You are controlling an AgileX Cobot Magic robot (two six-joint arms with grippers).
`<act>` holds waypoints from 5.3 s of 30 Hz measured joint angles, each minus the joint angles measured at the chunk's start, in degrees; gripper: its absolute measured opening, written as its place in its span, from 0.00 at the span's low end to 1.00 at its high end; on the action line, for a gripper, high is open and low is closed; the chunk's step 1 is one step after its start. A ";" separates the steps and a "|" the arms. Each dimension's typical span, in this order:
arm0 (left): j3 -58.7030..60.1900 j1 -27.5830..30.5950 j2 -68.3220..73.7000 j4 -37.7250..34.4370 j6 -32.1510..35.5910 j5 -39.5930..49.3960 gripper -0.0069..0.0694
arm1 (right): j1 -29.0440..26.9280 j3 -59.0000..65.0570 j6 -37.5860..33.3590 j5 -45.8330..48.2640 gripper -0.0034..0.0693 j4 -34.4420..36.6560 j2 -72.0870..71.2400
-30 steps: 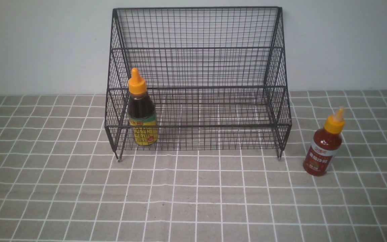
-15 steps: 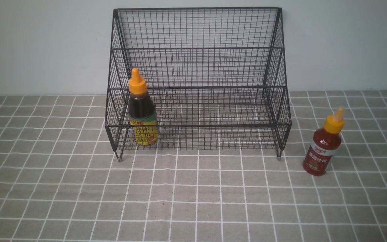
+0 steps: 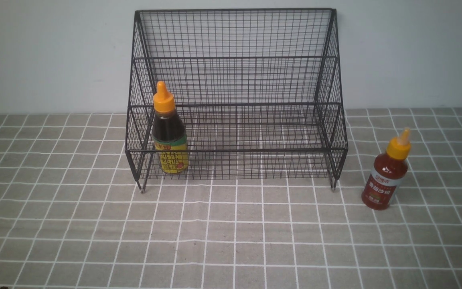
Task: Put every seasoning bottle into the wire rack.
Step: Use the right arm to grab the condiment bottle closest to it, then use the right arm to put the condiment bottle back on the shelf
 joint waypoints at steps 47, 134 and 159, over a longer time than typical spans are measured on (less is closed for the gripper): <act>0.05 0.04 0.00 -0.05 -0.37 -0.04 0.08 | 0.00 0.47 12.60 -31.64 0.03 25.38 0.00; 0.05 0.06 0.00 -0.05 -0.37 -0.16 0.08 | 23.07 -112.63 -7.73 50.92 0.45 6.99 109.21; 0.05 0.06 0.00 -0.10 -0.37 -0.16 0.08 | 23.07 -120.47 -4.02 50.29 0.82 4.32 113.19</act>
